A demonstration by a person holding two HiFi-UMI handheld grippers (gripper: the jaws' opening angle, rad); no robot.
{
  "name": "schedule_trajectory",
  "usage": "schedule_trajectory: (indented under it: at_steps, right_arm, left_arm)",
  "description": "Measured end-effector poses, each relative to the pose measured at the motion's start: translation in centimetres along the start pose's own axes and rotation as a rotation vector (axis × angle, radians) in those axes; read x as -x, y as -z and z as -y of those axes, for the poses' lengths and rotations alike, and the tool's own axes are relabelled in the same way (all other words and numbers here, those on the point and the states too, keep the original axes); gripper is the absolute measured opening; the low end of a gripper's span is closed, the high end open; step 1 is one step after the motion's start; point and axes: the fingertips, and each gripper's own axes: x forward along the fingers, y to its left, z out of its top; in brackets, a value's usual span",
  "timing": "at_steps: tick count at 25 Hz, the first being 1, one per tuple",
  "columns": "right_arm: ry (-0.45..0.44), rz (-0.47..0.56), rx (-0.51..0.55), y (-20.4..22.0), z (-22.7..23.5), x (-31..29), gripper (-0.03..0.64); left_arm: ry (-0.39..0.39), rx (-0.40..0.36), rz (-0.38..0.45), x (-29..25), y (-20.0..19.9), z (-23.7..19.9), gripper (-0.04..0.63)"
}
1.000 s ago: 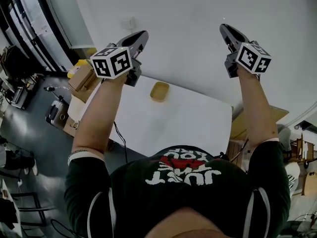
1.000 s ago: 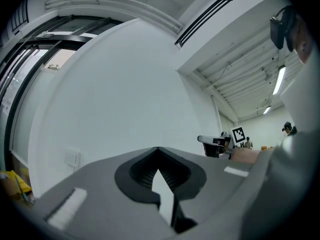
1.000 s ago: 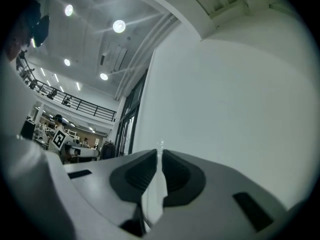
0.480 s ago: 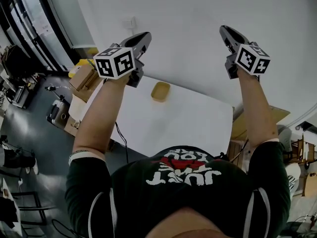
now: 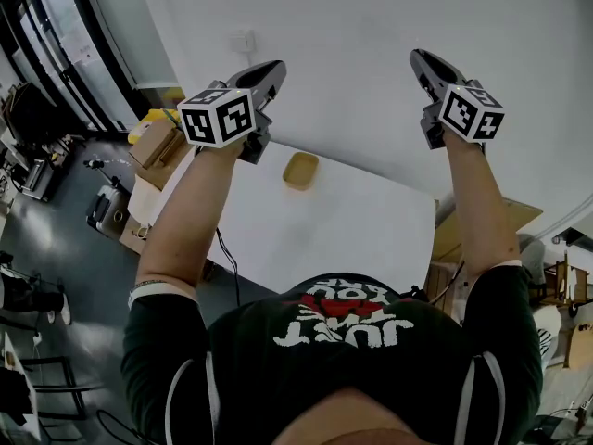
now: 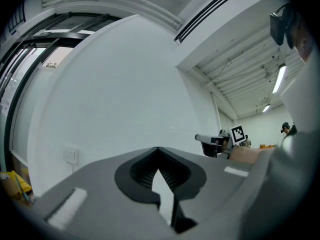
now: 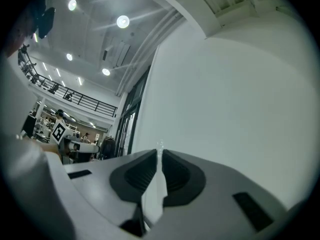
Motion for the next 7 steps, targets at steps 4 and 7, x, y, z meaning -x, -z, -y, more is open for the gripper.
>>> schedule_trajectory:
  at_steps: [4, 7]
  right_arm:
    - [-0.002, -0.003, 0.002, 0.14, -0.36, -0.18, 0.037]
    - [-0.004, -0.005, 0.000, 0.29, -0.26, -0.30, 0.037]
  left_arm:
    - [0.001, 0.001, -0.004, 0.17, 0.18, -0.12, 0.005]
    - [0.000, 0.005, -0.008, 0.04, 0.32, -0.22, 0.005]
